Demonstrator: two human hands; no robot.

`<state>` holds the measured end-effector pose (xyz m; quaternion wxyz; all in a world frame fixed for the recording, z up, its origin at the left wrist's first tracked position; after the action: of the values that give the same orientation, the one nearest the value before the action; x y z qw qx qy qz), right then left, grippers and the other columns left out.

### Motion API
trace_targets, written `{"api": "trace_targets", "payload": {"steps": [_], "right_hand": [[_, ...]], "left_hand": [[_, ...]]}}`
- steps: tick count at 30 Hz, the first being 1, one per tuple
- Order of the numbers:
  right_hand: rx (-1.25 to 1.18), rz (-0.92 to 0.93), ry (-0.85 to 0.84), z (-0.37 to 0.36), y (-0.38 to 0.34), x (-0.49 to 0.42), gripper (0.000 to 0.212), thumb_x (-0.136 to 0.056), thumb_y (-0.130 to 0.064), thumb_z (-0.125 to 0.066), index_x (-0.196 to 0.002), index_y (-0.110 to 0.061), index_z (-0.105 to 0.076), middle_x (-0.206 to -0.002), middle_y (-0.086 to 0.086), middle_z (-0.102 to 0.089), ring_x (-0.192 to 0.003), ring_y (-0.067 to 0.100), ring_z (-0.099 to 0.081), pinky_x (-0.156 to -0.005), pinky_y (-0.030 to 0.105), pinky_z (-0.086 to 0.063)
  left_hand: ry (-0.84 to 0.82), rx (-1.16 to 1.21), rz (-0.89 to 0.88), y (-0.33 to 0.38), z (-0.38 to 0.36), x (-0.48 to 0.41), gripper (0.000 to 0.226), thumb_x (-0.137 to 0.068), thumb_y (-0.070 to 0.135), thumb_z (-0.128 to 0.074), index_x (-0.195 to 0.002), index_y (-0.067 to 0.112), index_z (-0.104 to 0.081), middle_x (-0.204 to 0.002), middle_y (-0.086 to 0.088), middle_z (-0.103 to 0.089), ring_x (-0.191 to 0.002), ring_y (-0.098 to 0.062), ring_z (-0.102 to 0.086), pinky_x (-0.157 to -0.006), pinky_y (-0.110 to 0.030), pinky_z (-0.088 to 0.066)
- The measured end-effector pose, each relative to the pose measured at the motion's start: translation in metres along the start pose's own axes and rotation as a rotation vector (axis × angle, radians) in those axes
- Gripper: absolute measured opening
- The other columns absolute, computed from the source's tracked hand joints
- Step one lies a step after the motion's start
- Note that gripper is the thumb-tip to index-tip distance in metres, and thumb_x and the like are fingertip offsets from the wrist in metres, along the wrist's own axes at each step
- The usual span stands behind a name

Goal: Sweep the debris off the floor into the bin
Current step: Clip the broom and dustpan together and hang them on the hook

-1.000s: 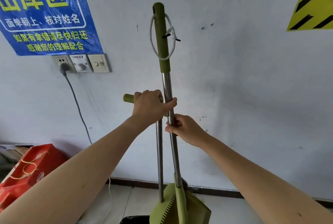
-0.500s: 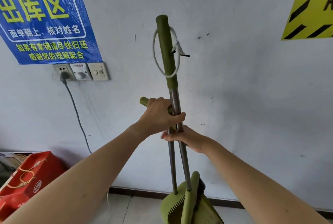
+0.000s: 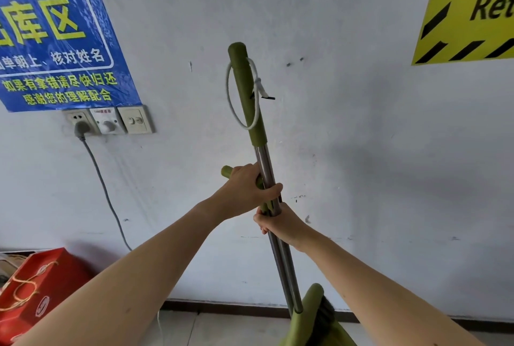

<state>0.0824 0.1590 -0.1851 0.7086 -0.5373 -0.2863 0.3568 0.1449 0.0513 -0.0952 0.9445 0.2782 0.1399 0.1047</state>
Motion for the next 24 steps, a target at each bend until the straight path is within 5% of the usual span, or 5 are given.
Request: {"api": "trace_targets", "payload": {"steps": [4, 8, 13, 18, 24], "right_hand": [[0.002, -0.031, 0.015, 0.010, 0.009, 0.002, 0.014, -0.085, -0.017, -0.058, -0.071, -0.017, -0.055, -0.061, -0.004, -0.053, -0.065, 0.009, -0.058, -0.079, 0.029, -0.050], [-0.026, -0.064, 0.009, 0.019, 0.016, 0.008, 0.012, -0.083, -0.020, -0.063, -0.073, -0.016, -0.057, -0.066, -0.001, -0.056, -0.070, 0.013, -0.061, -0.089, 0.035, -0.049], [-0.041, -0.136, -0.084, 0.026, 0.028, 0.016, 0.012, -0.086, -0.027, -0.065, -0.079, -0.018, -0.060, -0.074, -0.001, -0.063, -0.084, 0.013, -0.067, -0.104, 0.035, -0.041], [-0.040, -0.192, -0.162, 0.029, 0.041, 0.024, 0.011, -0.089, -0.029, -0.063, -0.082, -0.020, -0.061, -0.084, -0.001, -0.070, -0.096, 0.013, -0.065, -0.105, 0.033, -0.038], [0.119, -0.285, -0.183, 0.038, 0.057, 0.025, 0.019, -0.077, -0.041, -0.072, -0.084, -0.024, -0.066, -0.090, -0.004, -0.069, -0.100, 0.013, -0.065, -0.102, 0.031, -0.045]], "left_hand": [[-0.047, 0.066, -0.006, 0.015, -0.005, -0.004, 0.040, -0.079, 0.045, -0.069, -0.086, 0.008, -0.054, -0.079, -0.010, -0.057, -0.064, -0.014, -0.049, -0.065, -0.040, -0.052], [-0.055, 0.202, -0.025, 0.036, 0.001, -0.008, 0.029, -0.082, 0.045, -0.069, -0.090, 0.019, -0.061, -0.086, 0.002, -0.067, -0.080, -0.012, -0.063, -0.079, -0.035, -0.054], [0.088, 0.801, -0.053, 0.078, 0.039, -0.017, 0.040, -0.087, 0.048, -0.056, -0.094, 0.010, -0.065, -0.089, -0.006, -0.067, -0.085, -0.023, -0.067, -0.085, -0.041, -0.054], [0.368, 0.851, -0.216, 0.104, 0.068, -0.024, 0.030, -0.093, 0.030, -0.058, -0.120, 0.018, -0.052, -0.089, -0.008, -0.065, -0.070, -0.022, -0.064, -0.068, -0.035, -0.053], [0.503, 0.755, -0.056, 0.119, 0.102, -0.041, 0.036, -0.101, 0.028, -0.044, -0.073, 0.010, -0.058, -0.061, -0.002, -0.051, -0.055, -0.015, -0.050, -0.064, -0.026, -0.048]]}}
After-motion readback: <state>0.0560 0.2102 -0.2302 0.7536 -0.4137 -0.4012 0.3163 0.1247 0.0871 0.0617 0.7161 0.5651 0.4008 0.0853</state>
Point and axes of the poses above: each hand's wrist, its own x-axis away from the middle knuckle, its own z-axis out of the back of the hand, y = z × x, the point moved 1 cm from there along -x, towards the middle knuckle
